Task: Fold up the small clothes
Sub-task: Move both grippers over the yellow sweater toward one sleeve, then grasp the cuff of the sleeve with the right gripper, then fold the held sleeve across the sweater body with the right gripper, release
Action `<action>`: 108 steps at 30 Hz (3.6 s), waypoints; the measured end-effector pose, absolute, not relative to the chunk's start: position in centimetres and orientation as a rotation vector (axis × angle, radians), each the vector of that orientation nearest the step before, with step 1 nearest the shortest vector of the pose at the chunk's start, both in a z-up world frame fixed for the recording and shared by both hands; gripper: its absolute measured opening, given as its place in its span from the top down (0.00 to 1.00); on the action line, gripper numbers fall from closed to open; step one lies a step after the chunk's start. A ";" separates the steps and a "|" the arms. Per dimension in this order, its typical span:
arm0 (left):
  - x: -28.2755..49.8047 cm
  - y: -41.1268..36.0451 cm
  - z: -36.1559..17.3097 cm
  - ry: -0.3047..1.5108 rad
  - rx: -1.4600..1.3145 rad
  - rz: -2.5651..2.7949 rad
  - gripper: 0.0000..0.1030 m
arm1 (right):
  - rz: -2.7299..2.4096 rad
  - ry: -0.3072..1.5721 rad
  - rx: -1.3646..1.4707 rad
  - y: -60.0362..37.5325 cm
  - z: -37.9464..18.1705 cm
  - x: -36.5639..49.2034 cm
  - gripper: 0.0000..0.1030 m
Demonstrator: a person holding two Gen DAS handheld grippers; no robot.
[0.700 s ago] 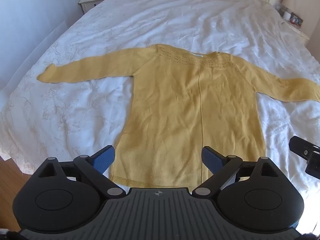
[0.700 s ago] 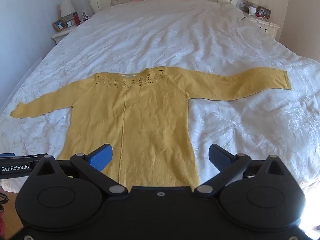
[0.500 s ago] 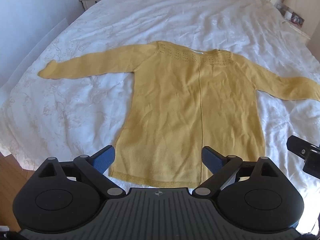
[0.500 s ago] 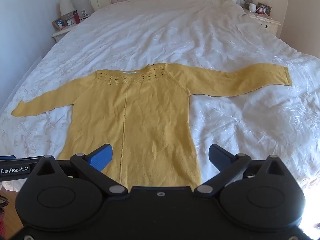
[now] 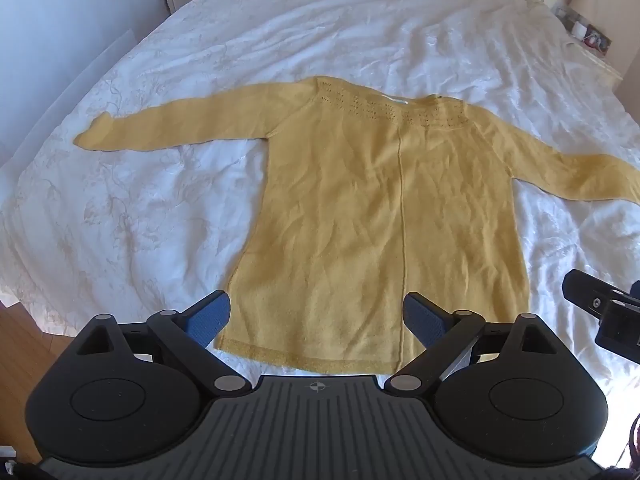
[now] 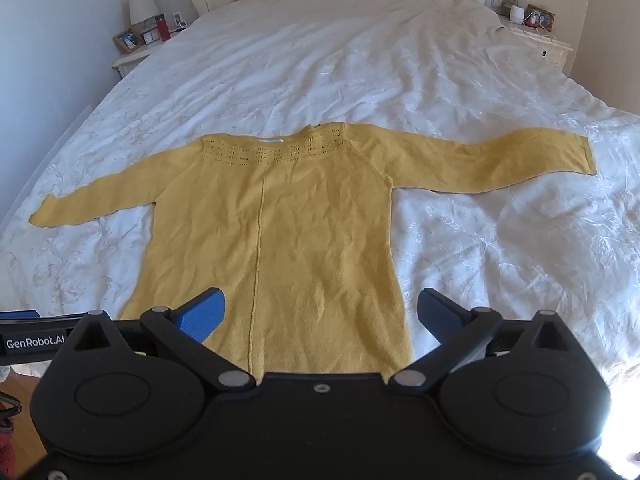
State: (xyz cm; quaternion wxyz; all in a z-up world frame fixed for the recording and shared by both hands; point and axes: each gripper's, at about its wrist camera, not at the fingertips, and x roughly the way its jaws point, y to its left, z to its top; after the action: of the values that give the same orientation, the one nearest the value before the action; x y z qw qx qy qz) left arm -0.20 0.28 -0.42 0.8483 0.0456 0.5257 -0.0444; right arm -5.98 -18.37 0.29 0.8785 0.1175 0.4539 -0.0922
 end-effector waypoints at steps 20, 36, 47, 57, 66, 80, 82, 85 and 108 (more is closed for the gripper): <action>3.1 0.7 -1.1 1.151 0.087 -0.081 0.08 | -0.158 0.980 0.263 -18.3 -0.4 -2.3 0.01; 12.2 0.5 -2.4 1.188 0.098 -0.117 0.14 | -0.197 1.011 0.307 -19.5 -1.8 5.9 0.01; 18.0 -1.6 -4.5 1.204 0.162 -0.241 0.29 | -0.314 0.920 0.354 -22.0 -3.1 9.1 0.01; 19.7 -4.9 -6.4 1.251 0.168 -0.229 0.41 | -0.329 0.909 0.371 -27.5 -5.3 10.4 0.01; 19.6 -10.4 -5.9 1.229 0.152 -0.155 0.43 | -0.305 0.912 0.361 -35.7 -6.5 10.3 0.05; 16.3 -17.9 -3.9 1.026 0.163 -0.188 0.43 | -0.567 0.935 0.219 -56.0 -8.8 8.2 0.25; 16.1 -18.3 -4.0 1.019 0.172 -0.191 0.43 | -0.588 0.943 0.216 -58.6 -9.3 8.4 0.24; 16.1 -18.1 -4.4 1.061 0.112 -0.207 0.43 | -0.616 0.968 0.241 -62.3 -10.8 8.8 0.24; 17.8 -11.2 -8.0 1.204 0.006 -0.157 0.44 | -0.270 0.843 0.544 -57.0 -6.6 12.1 0.84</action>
State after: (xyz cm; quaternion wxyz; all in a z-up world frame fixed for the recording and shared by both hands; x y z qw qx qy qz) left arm 17.83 -11.19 -7.97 0.8214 0.0026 0.5656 -0.0737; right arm 12.09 -57.04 -6.59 0.8680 0.2601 0.4029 -0.1288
